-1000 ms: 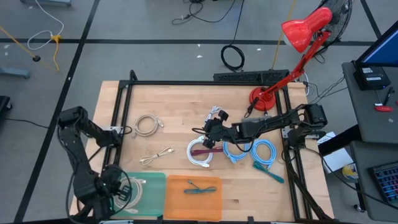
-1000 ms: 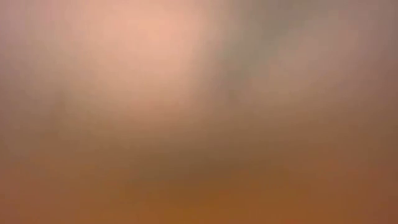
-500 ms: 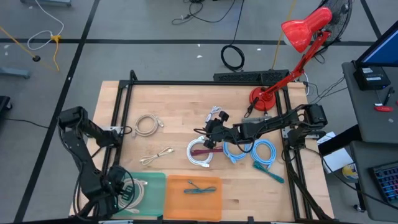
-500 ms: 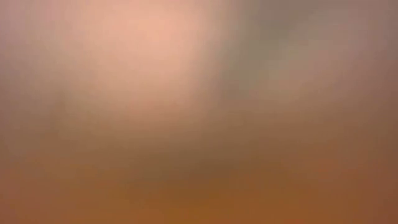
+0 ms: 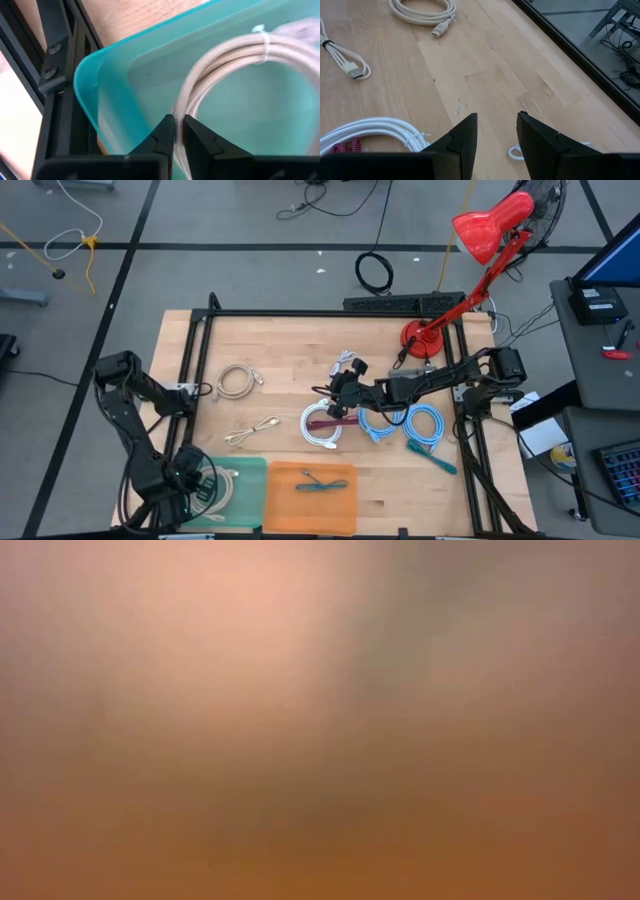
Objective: Pick & Place USB Port
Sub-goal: Put the right brown HDMI cable into the green bin, then put the brown HDMI cable into the green bin
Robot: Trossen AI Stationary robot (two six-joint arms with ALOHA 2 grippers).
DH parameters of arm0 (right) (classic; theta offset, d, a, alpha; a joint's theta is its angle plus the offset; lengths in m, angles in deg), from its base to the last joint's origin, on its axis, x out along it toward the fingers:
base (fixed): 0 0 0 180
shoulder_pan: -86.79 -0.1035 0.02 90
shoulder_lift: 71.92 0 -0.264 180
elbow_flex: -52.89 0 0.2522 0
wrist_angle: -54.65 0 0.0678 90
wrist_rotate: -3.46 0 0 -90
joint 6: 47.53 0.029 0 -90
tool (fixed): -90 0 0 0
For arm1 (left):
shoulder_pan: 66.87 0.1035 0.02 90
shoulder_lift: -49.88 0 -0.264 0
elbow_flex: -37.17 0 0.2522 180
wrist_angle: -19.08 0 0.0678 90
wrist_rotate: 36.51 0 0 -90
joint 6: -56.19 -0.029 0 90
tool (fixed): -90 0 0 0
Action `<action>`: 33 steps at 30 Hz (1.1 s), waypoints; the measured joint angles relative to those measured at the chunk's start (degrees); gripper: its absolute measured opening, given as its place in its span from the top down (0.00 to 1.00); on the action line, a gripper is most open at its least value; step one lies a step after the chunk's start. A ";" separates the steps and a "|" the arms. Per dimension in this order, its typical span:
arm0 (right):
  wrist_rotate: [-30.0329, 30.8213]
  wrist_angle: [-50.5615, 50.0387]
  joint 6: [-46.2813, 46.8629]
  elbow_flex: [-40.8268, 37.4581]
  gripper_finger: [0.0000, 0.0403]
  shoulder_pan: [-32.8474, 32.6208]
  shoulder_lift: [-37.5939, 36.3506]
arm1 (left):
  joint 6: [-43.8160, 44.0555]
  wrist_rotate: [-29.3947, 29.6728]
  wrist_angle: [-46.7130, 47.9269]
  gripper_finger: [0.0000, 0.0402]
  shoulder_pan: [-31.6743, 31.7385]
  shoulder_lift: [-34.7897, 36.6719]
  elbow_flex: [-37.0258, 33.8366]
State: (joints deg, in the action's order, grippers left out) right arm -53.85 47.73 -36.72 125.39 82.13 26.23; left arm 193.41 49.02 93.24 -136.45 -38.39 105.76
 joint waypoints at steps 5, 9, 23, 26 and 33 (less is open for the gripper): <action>-0.02 0.01 0.00 0.00 0.68 0.00 0.00 | 0.08 -0.81 -0.07 0.81 0.02 0.03 0.00; -0.02 0.21 0.00 0.00 0.68 0.02 0.00 | -0.08 -0.97 -0.07 0.80 0.02 0.17 0.00; -0.04 0.27 0.02 0.00 0.68 0.00 0.00 | -6.93 17.76 -0.18 0.79 0.72 7.48 2.04; -0.04 0.27 0.02 0.00 0.68 0.00 0.00 | -12.24 24.96 -0.04 0.79 2.20 9.48 2.08; -2.71 0.29 0.39 0.00 0.68 0.01 0.00 | -28.68 32.37 -0.08 0.79 9.42 12.96 2.08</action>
State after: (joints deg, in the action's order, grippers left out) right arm -56.56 48.02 -36.33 125.39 82.14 26.23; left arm 164.73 81.39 93.15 -127.03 -25.43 107.84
